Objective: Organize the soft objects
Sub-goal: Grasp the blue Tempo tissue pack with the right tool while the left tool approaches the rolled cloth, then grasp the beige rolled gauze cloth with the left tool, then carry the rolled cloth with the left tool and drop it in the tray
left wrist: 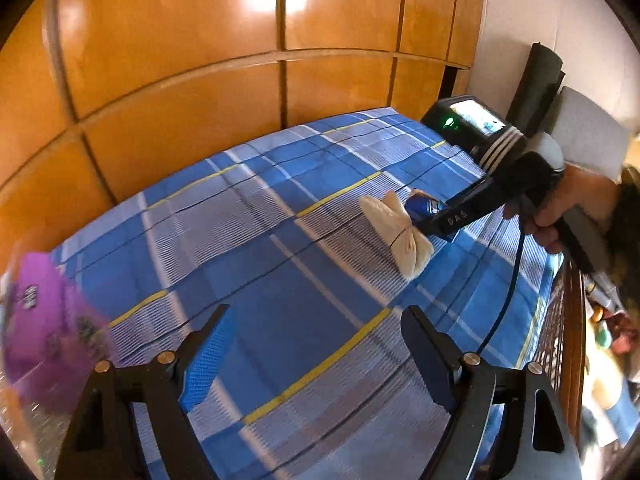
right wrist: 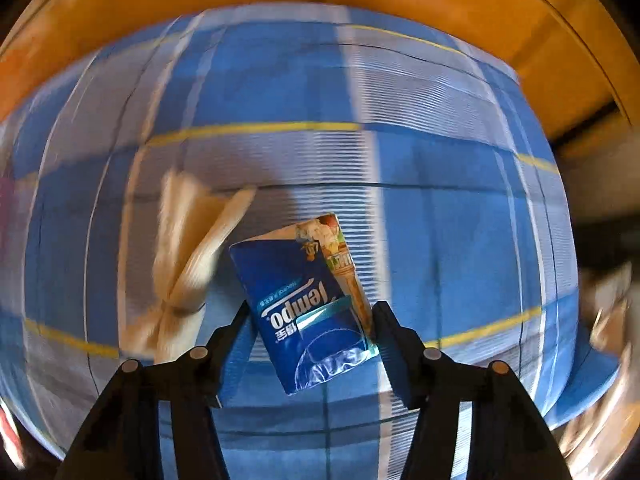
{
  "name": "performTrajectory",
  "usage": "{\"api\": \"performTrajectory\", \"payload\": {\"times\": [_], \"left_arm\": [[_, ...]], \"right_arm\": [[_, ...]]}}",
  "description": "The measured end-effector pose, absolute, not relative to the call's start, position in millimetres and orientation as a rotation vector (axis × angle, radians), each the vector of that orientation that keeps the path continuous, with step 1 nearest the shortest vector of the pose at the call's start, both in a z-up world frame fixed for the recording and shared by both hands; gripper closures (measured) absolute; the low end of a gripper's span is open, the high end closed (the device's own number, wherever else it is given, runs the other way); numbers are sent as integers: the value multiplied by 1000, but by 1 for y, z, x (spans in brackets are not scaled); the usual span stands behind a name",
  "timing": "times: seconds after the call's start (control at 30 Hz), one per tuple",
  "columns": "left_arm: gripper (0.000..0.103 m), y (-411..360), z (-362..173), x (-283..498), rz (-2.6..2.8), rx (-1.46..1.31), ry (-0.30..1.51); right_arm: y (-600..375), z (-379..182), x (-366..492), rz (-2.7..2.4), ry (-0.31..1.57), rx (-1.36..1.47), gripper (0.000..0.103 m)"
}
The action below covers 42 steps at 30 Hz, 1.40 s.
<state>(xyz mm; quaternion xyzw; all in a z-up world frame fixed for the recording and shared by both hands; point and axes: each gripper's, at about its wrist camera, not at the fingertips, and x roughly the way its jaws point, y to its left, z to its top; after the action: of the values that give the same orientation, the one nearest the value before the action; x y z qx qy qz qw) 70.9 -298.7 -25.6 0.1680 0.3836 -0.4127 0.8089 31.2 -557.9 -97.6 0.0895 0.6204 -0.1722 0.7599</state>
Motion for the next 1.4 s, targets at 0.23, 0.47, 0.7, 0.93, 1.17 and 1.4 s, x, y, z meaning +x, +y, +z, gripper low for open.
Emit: {"api": "performTrajectory", "payload": {"times": [0.23,0.47,0.7,0.93,1.17,1.4], "left_arm": [[23,-364,-47,87,-942,317,928],[23,-424,-73,88,-978,341,983],[23,-470,-104,104,-962,320,1086],[36,-500,-112,98,-975,399,1051],[77,-483,-102,99,-1049,377,1039],[81,-427,-65,150,-875,342,1003]], "right_arm": [[-604,-95,-8,-510,1265,500,45],[-626,-84,-43,-503,1102,663,45],[-631,-84,-47,-467,1086,727,44],[-638,-84,-50,-481,1021,822,44],[-639,-87,-49,-474,1014,838,44],[-633,-98,-34,-484,1107,801,44]]}}
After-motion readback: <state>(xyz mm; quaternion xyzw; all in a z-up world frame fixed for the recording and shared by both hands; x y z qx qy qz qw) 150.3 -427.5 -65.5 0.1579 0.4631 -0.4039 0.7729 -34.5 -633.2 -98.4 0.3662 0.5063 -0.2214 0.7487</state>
